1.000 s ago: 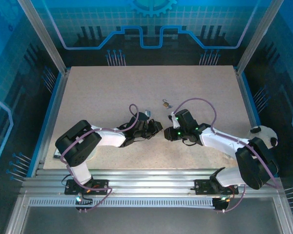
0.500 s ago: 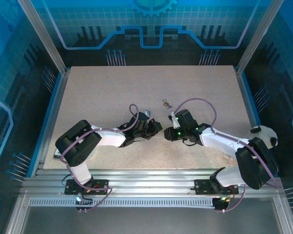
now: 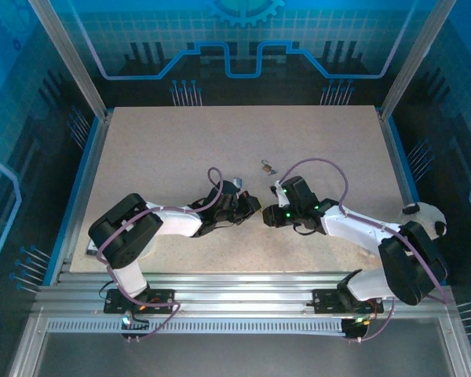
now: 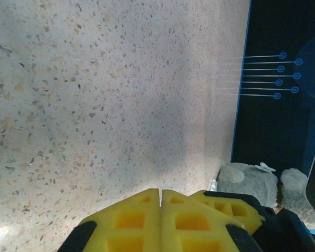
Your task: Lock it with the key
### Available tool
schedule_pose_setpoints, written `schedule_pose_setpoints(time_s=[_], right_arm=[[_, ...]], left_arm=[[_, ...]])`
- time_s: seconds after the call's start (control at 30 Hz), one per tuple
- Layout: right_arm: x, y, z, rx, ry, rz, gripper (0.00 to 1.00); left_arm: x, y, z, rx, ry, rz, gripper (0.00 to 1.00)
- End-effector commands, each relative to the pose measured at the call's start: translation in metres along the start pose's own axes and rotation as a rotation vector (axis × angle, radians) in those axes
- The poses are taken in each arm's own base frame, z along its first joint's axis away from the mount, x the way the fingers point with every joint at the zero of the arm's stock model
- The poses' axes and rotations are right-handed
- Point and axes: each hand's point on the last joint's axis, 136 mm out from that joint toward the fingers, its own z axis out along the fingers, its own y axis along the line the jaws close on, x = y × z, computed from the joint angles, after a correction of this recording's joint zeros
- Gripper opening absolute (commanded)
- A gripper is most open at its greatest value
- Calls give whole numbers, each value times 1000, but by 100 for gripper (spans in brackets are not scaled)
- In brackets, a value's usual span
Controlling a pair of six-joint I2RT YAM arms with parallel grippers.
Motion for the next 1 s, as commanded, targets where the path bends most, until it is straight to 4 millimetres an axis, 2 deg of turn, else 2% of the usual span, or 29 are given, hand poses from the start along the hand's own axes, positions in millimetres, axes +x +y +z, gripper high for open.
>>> schedule_pose_setpoints(time_s=[0.0, 0.53, 0.9, 0.97], right_arm=[[-2, 13, -3, -50, -12, -28, 35], [-4, 11, -11, -36, -42, -45, 55], [-12, 4, -32, -25, -153, -64, 76], [-13, 6, -36, -41, -181, -76, 83]], left_arm=[[1, -10, -6, 20, 1, 29, 0], [-1, -7, -12, 9, -3, 37, 0], [-6, -3, -19, 0, -16, 51, 0], [-8, -4, -20, -3, -25, 58, 0]])
